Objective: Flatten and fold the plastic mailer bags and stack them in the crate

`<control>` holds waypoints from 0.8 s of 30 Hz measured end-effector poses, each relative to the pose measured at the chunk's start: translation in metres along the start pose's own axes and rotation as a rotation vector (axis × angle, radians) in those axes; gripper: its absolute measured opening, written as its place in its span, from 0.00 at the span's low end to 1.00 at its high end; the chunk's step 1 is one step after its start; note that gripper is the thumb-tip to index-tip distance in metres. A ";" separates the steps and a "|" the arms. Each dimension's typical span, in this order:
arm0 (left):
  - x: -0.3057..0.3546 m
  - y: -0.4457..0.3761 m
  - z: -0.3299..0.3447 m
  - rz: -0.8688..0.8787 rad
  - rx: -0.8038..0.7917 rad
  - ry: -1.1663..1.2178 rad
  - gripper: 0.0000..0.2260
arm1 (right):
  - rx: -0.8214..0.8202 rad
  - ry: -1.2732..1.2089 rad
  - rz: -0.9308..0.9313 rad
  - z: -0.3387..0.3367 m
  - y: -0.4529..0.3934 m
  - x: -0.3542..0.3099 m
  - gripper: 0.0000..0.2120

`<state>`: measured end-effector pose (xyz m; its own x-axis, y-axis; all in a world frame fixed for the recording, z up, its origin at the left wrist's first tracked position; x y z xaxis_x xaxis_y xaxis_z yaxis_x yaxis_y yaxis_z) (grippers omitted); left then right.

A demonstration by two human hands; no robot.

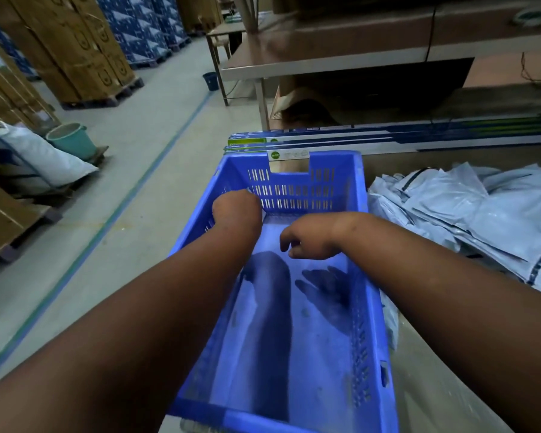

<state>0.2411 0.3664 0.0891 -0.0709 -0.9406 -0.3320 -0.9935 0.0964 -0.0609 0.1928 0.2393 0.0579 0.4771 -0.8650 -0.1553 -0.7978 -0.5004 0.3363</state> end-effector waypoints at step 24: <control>0.297 0.120 -0.191 0.477 0.252 0.316 0.10 | 0.417 0.024 0.257 0.016 0.304 0.179 0.17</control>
<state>0.0840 0.0365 0.1626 -0.5628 -0.8222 -0.0851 -0.7970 0.5671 -0.2077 0.0299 -0.0683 0.1176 0.2503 -0.9637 -0.0926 -0.9680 -0.2475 -0.0411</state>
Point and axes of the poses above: each hand's wrist, its own y-axis away from the middle knuckle, its own z-axis out of the palm, x = y × z, the point moved 7 cm from there along -y, towards the middle knuckle, and after that the axes turned 7 degrees about x, right-handed, at the moved point
